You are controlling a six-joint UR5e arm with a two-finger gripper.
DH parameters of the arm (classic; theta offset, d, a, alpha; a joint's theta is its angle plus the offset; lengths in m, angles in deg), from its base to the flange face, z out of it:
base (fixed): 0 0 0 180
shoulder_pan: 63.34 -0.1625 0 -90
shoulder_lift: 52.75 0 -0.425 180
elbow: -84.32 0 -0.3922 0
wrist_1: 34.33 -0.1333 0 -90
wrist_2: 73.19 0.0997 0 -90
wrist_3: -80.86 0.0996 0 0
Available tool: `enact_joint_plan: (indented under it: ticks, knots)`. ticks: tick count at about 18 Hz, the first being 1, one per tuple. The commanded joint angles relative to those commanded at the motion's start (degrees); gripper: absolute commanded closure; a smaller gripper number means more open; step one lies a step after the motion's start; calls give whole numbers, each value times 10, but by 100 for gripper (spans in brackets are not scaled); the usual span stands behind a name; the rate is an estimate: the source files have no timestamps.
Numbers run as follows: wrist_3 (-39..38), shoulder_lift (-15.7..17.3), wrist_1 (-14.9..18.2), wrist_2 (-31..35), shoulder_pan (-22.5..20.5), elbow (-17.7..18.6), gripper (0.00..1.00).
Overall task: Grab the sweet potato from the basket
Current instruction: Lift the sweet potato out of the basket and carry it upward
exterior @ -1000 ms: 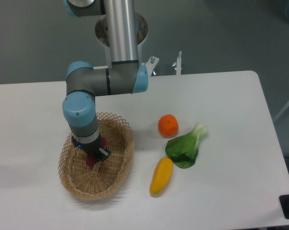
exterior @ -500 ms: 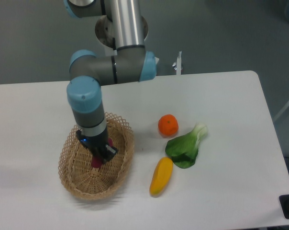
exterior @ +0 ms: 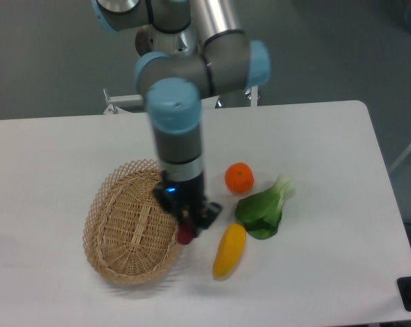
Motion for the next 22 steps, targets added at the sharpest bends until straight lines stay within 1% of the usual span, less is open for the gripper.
enact_joint_plan:
  ticks: [1,4,6,9,12,15,22]
  knots:
    - [23,2,16,-5,-17,-4,71]
    - [100,25,62,-14,-72,-4,71]
    - [154,32,81,-29,-111,-4,71]
    - [213,32,84,-32,-155,-4,71]
    - [253,32,85,-32,-185,-4,71]
    - [266,31,85,-32,-193,-4,71]
    - [258,30,83,-32,-192,-1,71]
